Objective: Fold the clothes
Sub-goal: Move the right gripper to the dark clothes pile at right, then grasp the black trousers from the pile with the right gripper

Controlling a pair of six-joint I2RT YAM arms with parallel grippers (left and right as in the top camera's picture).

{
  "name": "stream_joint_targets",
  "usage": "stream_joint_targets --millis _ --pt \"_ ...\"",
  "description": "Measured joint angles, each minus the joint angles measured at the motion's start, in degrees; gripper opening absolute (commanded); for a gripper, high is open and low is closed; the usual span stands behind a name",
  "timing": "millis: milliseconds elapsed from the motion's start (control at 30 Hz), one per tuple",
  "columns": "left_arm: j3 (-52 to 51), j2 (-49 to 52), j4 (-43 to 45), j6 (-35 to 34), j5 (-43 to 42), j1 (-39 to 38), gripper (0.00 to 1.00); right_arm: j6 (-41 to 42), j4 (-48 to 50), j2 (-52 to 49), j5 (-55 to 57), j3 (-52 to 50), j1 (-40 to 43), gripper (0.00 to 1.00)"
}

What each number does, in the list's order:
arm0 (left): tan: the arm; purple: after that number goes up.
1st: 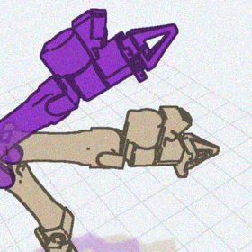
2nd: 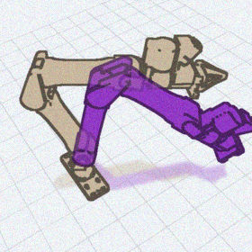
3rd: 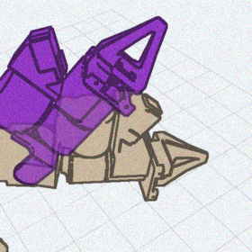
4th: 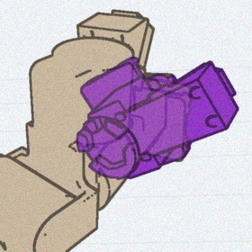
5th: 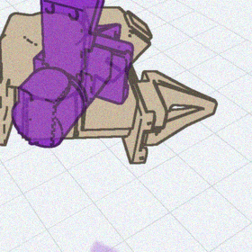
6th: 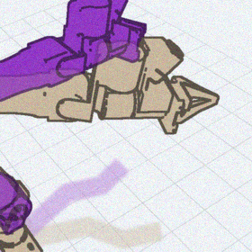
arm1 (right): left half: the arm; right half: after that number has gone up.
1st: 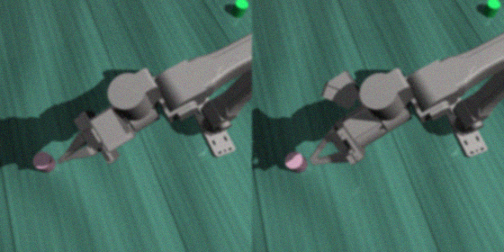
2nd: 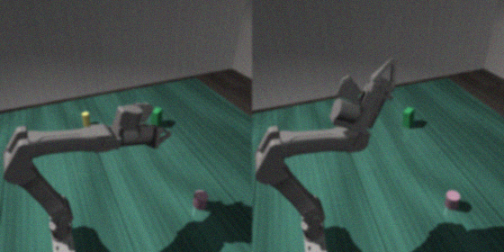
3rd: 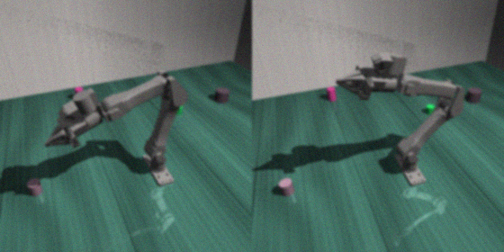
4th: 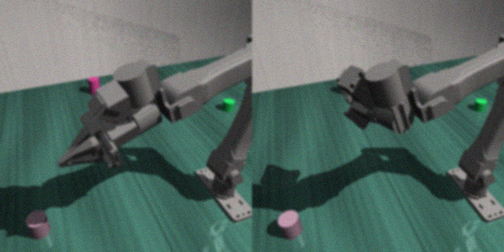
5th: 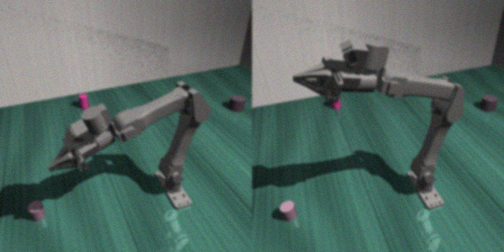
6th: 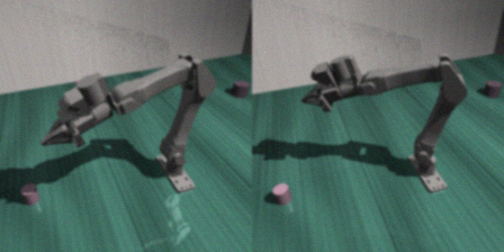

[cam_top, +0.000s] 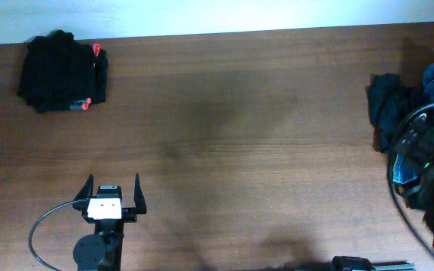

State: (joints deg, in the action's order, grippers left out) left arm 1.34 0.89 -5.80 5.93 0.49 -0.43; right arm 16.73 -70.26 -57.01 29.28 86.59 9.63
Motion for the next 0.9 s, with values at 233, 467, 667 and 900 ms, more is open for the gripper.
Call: stream_joint_targets --millis 233,467,667,900 --pt "0.0 0.0 0.0 0.0 0.0 0.0 0.99 0.83 0.02 -8.35 -12.33 0.66 17.59 0.98" --pt "0.0 0.0 0.0 0.0 0.0 0.0 0.99 1.31 2.97 -18.29 -16.85 0.68 28.46 0.99" --pt "0.0 0.0 0.0 0.0 0.0 0.0 0.99 1.31 3.48 -26.6 -17.7 0.68 33.99 0.99" --pt "0.0 0.0 0.0 0.0 0.0 0.0 1.0 1.14 4.15 -36.39 -17.92 0.7 38.21 0.99"
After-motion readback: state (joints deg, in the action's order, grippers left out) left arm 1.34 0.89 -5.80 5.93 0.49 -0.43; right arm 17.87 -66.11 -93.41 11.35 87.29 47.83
